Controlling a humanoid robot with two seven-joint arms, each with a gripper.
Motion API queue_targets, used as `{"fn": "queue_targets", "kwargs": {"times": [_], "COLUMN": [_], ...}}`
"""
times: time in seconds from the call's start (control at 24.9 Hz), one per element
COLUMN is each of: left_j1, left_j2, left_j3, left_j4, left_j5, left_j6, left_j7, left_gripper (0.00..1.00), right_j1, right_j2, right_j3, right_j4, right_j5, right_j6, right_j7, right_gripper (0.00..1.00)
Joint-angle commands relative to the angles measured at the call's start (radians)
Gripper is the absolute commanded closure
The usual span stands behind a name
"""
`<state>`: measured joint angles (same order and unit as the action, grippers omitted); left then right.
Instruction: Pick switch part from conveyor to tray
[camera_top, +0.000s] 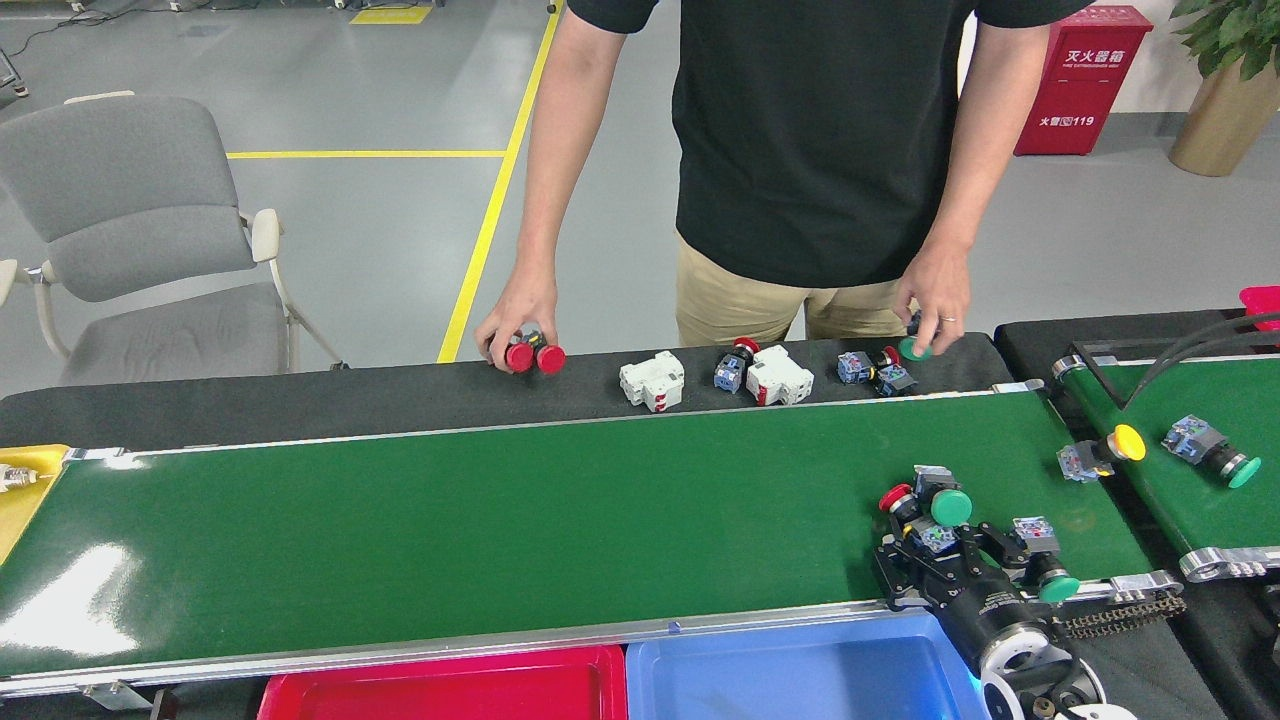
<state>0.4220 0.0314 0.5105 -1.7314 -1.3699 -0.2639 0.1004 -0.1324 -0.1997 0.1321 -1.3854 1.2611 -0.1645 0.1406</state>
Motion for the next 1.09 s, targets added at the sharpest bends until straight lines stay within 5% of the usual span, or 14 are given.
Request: {"fn": "queue_targets", "kwargs": {"times": [0.0,0.36,0.52,0.6,0.88,1.05], "left_j1": [-0.002,-0.025,-0.058,-0.068,-0.037,-0.017], "left_j2": [0.001,0.002,0.009,0.010,0.032,0.035], "left_j3": [0.003,0.002,-0.021,-0.041,-0.044,-0.043], "left_j4": [-0.013,-0.010,-0.007,-0.007,-0.010,-0.008], "left_j5": [0.003,0.003,0.003,0.002,0.003,0.003], "left_j6": [0.005,0.002,-0.008,-0.009,-0.011,-0.011], "left_j7": [0.004,0.004,0.004,0.004,0.001,0.001], "left_gripper": [0.00,0.00,0.00,0.00,0.00,0.00], "right_j1": [-0.006,-0.006,-0.010,-0.010,0.005,0.221], "right_j2": [0.000,0.049,0.109,0.161,0.180,0.190], "right_j3": [-0.002,0.371,0.486,0.514,0.472,0.072], "right_j4": [-0.050,-0.208,-0.204,-0.182,-0.202,-0.342], "right_j5": [-0.003,0.040,0.104,0.147,0.118,0.046], "right_j6": [-0.038,-0.220,-0.349,-0.356,-0.349,-0.268], "right_j7": [-0.007,-0.009,-0.018,-0.013,-0.016,-0.032], "right_gripper": [0.98,0.97,0.51,0.00,0.00,0.01]}}
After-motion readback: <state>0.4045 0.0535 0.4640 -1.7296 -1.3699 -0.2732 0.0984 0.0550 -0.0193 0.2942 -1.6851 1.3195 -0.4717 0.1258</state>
